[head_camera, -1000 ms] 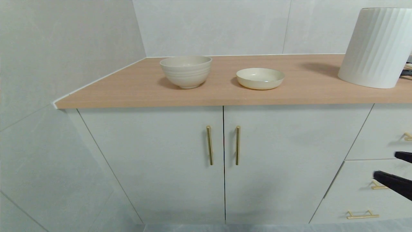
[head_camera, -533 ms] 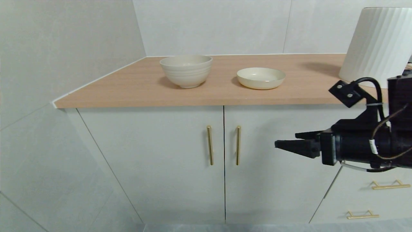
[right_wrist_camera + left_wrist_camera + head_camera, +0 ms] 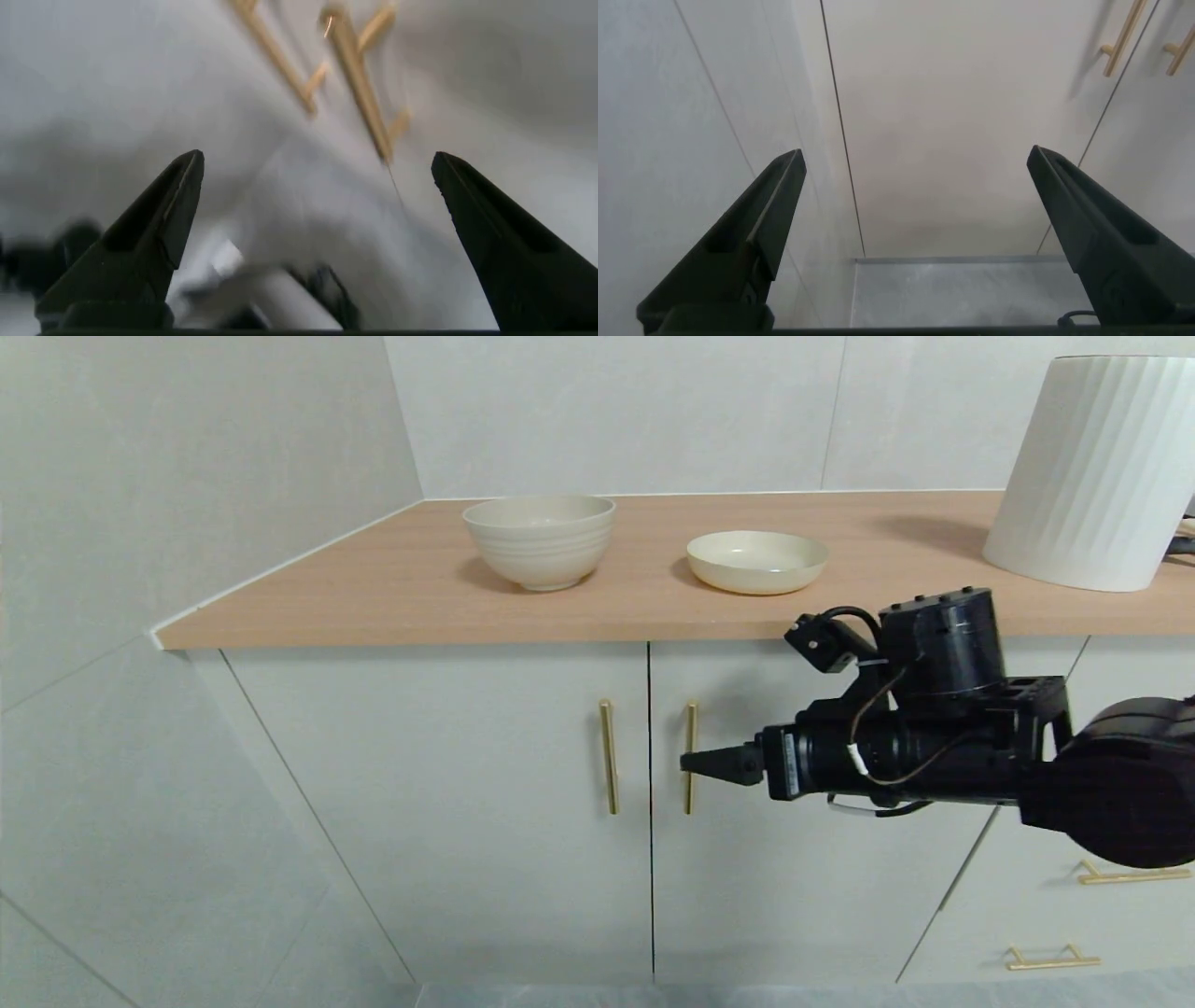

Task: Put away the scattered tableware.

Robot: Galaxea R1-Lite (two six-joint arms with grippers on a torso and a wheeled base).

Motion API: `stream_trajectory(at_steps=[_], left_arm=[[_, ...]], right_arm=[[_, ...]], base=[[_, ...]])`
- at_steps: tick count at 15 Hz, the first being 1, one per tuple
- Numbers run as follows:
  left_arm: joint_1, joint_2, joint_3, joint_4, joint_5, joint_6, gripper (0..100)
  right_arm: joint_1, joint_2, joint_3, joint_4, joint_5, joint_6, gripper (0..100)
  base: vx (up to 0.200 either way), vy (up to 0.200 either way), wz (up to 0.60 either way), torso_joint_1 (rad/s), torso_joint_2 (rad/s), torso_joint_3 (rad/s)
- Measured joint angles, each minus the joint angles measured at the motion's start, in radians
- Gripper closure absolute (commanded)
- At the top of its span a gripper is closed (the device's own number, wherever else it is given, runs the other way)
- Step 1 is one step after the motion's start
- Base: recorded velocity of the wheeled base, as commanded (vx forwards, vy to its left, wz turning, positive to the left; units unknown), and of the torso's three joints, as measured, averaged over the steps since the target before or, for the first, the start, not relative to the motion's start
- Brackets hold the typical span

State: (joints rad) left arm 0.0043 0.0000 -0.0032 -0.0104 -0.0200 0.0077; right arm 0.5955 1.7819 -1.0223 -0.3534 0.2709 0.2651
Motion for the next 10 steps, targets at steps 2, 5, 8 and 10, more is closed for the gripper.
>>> stream_trajectory(at_steps=[2,5,8,10], left_arm=[[0.000,0.000,0.000,0.000,0.000,0.000,0],[0.000,0.000,0.000,0.000,0.000,0.000,0],[0.000,0.000,0.000,0.000,0.000,0.000,0],[0.000,0.000,0.000,0.000,0.000,0.000,0]], right_arm=[[0.016,0.070,-0.010,-0.107,-0.039,0.035,0],[0.021,0.123,-0.011,-0.161,-0.044,0.040,0],[0.023,0.145,-0.011,-0.173,-0.044,0.041,0],[0.024,0.161,-0.012,-0.214,-0.044,0.049,0]], base=[[0.000,0.000,0.00,0.000,0.00,0.000],[0.000,0.000,0.00,0.000,0.00,0.000],[0.000,0.000,0.00,0.000,0.00,0.000],[0.000,0.000,0.00,0.000,0.00,0.000]])
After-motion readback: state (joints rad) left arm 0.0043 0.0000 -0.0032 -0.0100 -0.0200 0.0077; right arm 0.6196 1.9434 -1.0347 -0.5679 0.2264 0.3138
